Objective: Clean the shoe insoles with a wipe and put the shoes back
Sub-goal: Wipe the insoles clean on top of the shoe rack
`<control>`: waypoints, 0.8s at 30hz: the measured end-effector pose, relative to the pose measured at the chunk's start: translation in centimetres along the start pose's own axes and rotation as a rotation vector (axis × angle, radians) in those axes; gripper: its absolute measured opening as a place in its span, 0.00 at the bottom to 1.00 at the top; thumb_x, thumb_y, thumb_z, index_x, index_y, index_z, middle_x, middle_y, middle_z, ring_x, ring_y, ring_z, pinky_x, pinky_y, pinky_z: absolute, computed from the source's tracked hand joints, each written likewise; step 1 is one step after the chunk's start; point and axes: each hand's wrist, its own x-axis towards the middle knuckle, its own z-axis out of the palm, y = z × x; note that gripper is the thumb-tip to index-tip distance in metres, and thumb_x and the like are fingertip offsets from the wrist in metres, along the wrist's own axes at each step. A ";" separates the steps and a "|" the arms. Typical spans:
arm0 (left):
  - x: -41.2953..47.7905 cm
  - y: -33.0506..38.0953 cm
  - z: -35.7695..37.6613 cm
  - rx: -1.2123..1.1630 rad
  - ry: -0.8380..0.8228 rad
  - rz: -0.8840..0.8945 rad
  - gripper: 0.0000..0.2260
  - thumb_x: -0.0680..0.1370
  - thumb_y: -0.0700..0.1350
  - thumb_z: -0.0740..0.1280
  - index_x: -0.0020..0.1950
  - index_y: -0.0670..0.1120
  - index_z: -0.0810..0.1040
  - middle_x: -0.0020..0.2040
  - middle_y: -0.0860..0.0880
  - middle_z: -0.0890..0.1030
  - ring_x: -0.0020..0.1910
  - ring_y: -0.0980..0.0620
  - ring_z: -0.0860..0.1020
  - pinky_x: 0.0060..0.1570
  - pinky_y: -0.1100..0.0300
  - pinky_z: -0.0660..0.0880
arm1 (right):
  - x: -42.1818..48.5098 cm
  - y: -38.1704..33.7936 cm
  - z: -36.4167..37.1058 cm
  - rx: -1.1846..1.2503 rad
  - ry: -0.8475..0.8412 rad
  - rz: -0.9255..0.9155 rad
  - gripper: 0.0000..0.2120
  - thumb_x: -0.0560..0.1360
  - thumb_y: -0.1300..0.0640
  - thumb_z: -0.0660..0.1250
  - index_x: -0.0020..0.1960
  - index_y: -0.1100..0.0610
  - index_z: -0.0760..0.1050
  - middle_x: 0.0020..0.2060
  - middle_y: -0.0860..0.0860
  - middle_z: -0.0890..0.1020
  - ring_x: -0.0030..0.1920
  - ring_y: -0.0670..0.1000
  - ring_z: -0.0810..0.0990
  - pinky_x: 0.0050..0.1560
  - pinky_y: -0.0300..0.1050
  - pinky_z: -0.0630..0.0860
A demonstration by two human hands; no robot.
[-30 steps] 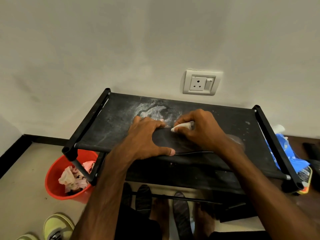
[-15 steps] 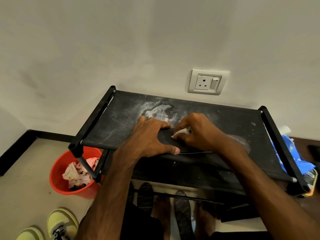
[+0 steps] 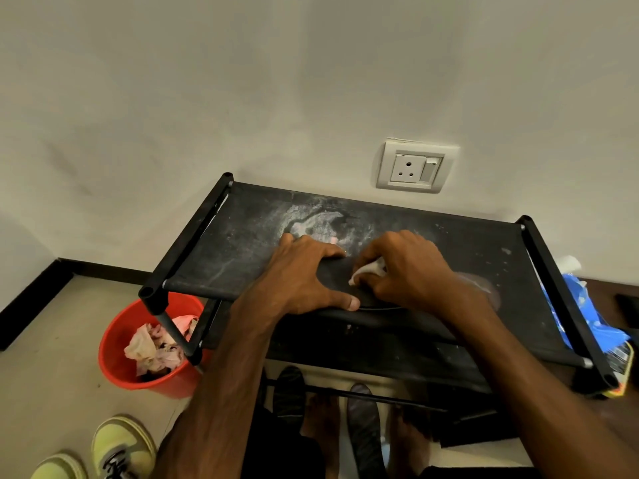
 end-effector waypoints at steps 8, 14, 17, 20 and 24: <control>-0.1 0.3 -0.1 -0.023 -0.009 -0.014 0.38 0.64 0.67 0.77 0.72 0.62 0.72 0.67 0.53 0.73 0.68 0.47 0.61 0.64 0.53 0.64 | 2.0 0.9 1.8 0.047 0.238 0.058 0.06 0.72 0.51 0.74 0.49 0.44 0.86 0.45 0.46 0.87 0.47 0.53 0.83 0.43 0.46 0.76; -0.2 0.3 0.0 -0.035 0.002 -0.033 0.38 0.64 0.67 0.77 0.72 0.61 0.71 0.66 0.51 0.72 0.69 0.47 0.61 0.63 0.53 0.64 | 1.5 0.4 1.0 0.146 0.112 -0.042 0.08 0.74 0.57 0.73 0.51 0.49 0.88 0.47 0.50 0.88 0.47 0.52 0.85 0.47 0.51 0.82; -0.2 0.3 0.0 -0.029 -0.002 -0.034 0.39 0.64 0.67 0.77 0.73 0.60 0.70 0.67 0.51 0.72 0.69 0.47 0.61 0.60 0.54 0.64 | 0.9 -0.4 0.3 0.193 0.037 -0.114 0.08 0.74 0.59 0.74 0.51 0.50 0.88 0.46 0.50 0.88 0.46 0.50 0.85 0.49 0.50 0.82; -0.1 0.3 0.0 -0.020 -0.004 -0.014 0.38 0.64 0.68 0.77 0.72 0.60 0.71 0.65 0.52 0.74 0.67 0.48 0.62 0.56 0.56 0.62 | 0.4 -0.8 -0.3 0.212 -0.064 -0.194 0.09 0.74 0.61 0.74 0.51 0.50 0.88 0.45 0.50 0.88 0.44 0.46 0.85 0.47 0.43 0.82; 0.0 0.2 0.1 0.024 -0.002 -0.012 0.41 0.63 0.69 0.76 0.73 0.60 0.70 0.68 0.52 0.73 0.67 0.47 0.63 0.60 0.54 0.64 | -0.2 -0.3 -1.6 0.268 -0.222 -0.204 0.09 0.73 0.60 0.76 0.50 0.49 0.88 0.45 0.46 0.88 0.47 0.42 0.85 0.52 0.44 0.82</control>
